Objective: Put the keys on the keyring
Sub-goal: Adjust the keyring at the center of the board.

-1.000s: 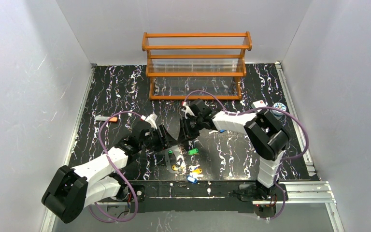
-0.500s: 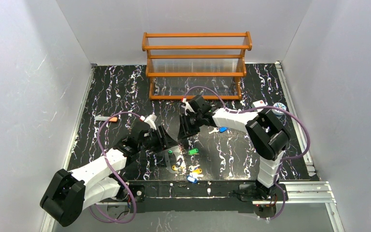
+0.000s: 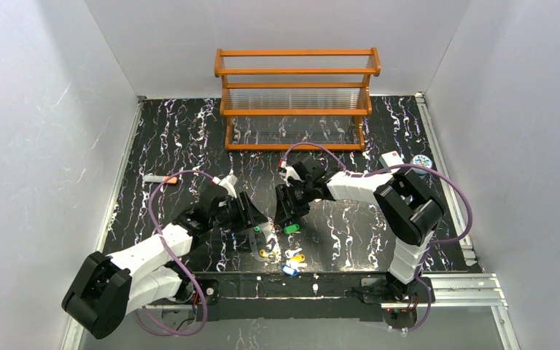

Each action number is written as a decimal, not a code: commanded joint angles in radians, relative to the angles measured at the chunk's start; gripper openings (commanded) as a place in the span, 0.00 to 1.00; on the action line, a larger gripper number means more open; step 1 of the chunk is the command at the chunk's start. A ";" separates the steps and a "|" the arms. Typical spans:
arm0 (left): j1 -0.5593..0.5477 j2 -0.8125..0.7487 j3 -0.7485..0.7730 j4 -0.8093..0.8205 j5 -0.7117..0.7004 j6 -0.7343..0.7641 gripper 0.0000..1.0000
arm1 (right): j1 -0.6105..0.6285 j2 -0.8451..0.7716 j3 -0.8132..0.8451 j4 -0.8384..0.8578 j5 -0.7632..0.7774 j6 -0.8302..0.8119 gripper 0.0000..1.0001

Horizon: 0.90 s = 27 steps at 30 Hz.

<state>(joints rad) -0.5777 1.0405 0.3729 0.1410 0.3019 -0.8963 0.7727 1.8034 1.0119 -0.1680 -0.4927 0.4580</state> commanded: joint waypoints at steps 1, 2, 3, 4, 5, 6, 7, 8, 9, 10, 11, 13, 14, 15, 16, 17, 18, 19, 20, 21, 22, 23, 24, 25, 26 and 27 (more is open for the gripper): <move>0.004 0.006 0.004 -0.020 0.012 0.017 0.47 | 0.003 0.045 0.023 0.031 -0.067 -0.037 0.58; 0.004 0.005 0.002 -0.020 0.011 0.017 0.47 | 0.005 0.050 0.022 0.036 -0.080 -0.038 0.58; 0.004 0.004 0.002 -0.020 0.009 0.017 0.47 | 0.008 0.053 0.018 0.039 -0.093 -0.039 0.58; 0.004 0.004 0.001 -0.020 0.008 0.017 0.47 | 0.013 0.053 0.015 0.042 -0.108 -0.039 0.57; 0.004 0.004 0.000 -0.020 0.007 0.017 0.47 | 0.019 0.055 0.011 0.044 -0.122 -0.039 0.56; 0.004 0.004 -0.001 -0.020 0.005 0.017 0.47 | 0.027 0.054 0.006 0.044 -0.131 -0.041 0.55; 0.004 0.006 -0.002 -0.019 0.003 0.017 0.47 | 0.036 0.052 0.001 0.046 -0.142 -0.042 0.54; 0.004 0.006 -0.003 -0.020 0.003 0.017 0.47 | 0.043 0.051 -0.007 0.049 -0.155 -0.044 0.53; 0.004 0.008 -0.003 -0.017 0.003 0.017 0.47 | 0.049 0.049 -0.016 0.053 -0.174 -0.046 0.51; 0.004 0.009 -0.005 -0.013 0.003 0.017 0.47 | 0.057 0.045 -0.026 0.056 -0.188 -0.047 0.47; 0.004 0.010 -0.005 -0.010 0.003 0.017 0.47 | 0.063 0.041 -0.037 0.060 -0.200 -0.047 0.44; 0.004 0.013 -0.006 -0.006 0.005 0.017 0.47 | 0.070 0.028 -0.060 0.058 -0.214 -0.042 0.40; 0.004 0.014 -0.006 -0.006 0.007 0.019 0.47 | 0.072 0.022 -0.070 0.057 -0.218 -0.038 0.39; 0.004 0.016 -0.006 -0.006 0.007 0.020 0.47 | 0.073 0.015 -0.080 0.056 -0.225 -0.033 0.38; 0.004 0.017 -0.007 -0.006 0.007 0.020 0.47 | 0.073 0.005 -0.089 0.058 -0.227 -0.029 0.38; 0.004 0.019 -0.008 -0.005 0.007 0.020 0.47 | 0.075 -0.005 -0.098 0.058 -0.221 -0.027 0.38; 0.004 0.020 -0.009 -0.004 0.007 0.020 0.47 | 0.074 -0.019 -0.105 0.059 -0.214 -0.023 0.39; 0.004 0.021 -0.010 -0.002 0.008 0.020 0.47 | 0.074 -0.037 -0.110 0.057 -0.204 -0.022 0.39; 0.004 0.021 -0.012 0.000 0.009 0.020 0.47 | 0.074 -0.048 -0.110 0.052 -0.190 -0.021 0.40; 0.004 0.021 -0.014 0.003 0.011 0.019 0.47 | 0.073 -0.060 -0.108 0.043 -0.180 -0.021 0.41; 0.004 0.021 -0.015 0.005 0.012 0.019 0.47 | 0.074 -0.068 -0.104 0.037 -0.170 -0.021 0.42; 0.004 0.020 -0.016 0.006 0.012 0.018 0.47 | 0.074 -0.076 -0.098 0.031 -0.159 -0.020 0.43; 0.004 0.020 -0.017 0.007 0.013 0.019 0.47 | 0.074 -0.081 -0.092 0.028 -0.153 -0.019 0.44; 0.004 0.019 -0.018 0.008 0.013 0.019 0.47 | 0.074 -0.085 -0.088 0.027 -0.148 -0.017 0.44; 0.004 0.018 -0.018 0.008 0.015 0.019 0.47 | 0.074 -0.090 -0.085 0.028 -0.145 -0.015 0.45; 0.004 0.017 -0.020 0.008 0.016 0.019 0.47 | 0.074 -0.093 -0.084 0.029 -0.139 -0.013 0.45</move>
<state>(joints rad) -0.5777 1.0592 0.3672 0.1482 0.3016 -0.8902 0.8448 1.7576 0.9062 -0.1291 -0.6552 0.4416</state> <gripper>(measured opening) 0.469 0.444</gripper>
